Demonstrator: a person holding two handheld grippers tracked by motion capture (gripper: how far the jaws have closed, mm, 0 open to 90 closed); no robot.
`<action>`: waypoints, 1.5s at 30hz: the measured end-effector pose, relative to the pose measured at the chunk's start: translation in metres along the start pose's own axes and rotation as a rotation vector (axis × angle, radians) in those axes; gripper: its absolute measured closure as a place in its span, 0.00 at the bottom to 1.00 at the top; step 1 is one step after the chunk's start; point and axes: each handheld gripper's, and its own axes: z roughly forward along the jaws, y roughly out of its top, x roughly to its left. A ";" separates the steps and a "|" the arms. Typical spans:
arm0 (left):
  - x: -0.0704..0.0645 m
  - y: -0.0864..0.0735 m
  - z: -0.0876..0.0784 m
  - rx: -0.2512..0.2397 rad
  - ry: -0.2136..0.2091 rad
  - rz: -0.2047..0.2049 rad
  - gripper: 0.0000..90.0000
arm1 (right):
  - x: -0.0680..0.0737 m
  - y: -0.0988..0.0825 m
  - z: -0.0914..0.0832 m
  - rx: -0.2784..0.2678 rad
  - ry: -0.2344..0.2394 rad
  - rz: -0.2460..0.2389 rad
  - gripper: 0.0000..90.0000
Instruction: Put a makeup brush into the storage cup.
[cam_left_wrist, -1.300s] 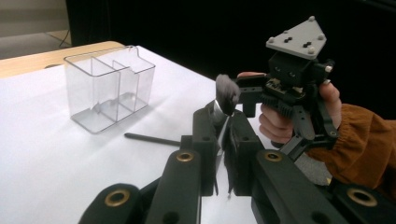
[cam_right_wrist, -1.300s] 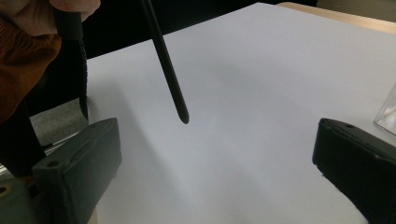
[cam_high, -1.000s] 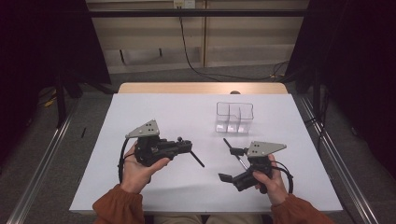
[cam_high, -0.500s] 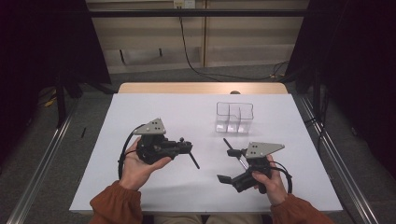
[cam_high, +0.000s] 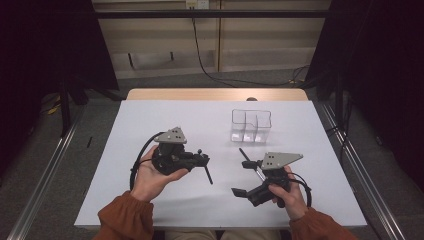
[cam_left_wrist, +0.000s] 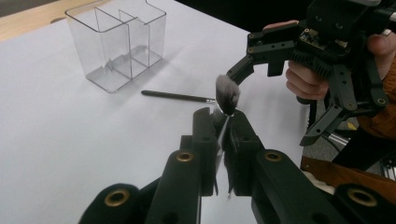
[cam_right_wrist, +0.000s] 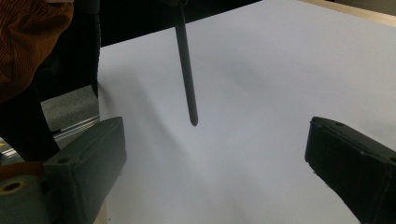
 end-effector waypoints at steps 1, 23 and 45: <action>-0.001 0.000 0.001 0.008 0.003 0.002 0.93 | 0.000 0.001 0.000 -0.001 0.000 0.001 0.05; -0.017 0.008 0.031 0.043 -0.081 0.007 0.93 | 0.010 0.010 0.009 0.005 0.033 0.019 0.16; -0.021 0.011 0.041 0.034 -0.112 0.012 0.93 | 0.014 0.012 0.014 -0.028 0.040 -0.004 0.80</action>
